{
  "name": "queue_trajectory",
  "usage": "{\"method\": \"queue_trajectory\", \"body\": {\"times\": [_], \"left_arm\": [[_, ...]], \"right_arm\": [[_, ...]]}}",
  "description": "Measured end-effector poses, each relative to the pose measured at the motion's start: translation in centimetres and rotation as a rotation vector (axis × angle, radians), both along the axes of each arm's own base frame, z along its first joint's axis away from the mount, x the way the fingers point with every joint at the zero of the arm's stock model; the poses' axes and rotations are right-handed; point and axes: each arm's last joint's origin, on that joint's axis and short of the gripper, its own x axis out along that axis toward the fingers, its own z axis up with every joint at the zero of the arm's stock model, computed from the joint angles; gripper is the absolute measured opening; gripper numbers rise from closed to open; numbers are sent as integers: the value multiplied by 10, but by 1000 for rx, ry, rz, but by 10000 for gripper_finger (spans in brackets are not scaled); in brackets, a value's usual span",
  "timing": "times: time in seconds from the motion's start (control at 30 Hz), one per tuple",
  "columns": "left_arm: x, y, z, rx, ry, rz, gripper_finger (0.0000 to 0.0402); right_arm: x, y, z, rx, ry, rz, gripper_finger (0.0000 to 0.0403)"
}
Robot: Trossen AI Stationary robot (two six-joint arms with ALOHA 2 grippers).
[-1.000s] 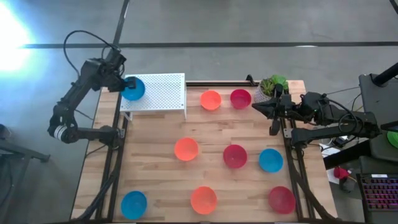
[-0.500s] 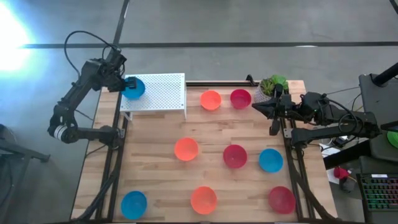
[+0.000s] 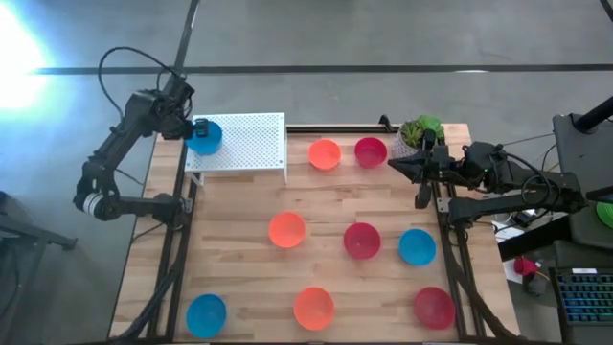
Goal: Pick & Place Mini bowls
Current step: Put the top right blue bowl on the shelf
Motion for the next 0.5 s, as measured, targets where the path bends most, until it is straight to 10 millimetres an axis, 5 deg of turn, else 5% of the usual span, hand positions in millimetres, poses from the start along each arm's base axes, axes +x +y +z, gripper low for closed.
{"method": "queue_trajectory", "body": {"times": [0.27, 0.5], "left_arm": [[-3, -30, 35, 14, 5, -144, 52], [6, -72, 48, 38, -171, -335, 4]], "right_arm": [[0, 0, 0, 3, -1, 0, 8], [0, 0, 0, 3, -1, -1, 8]]}}
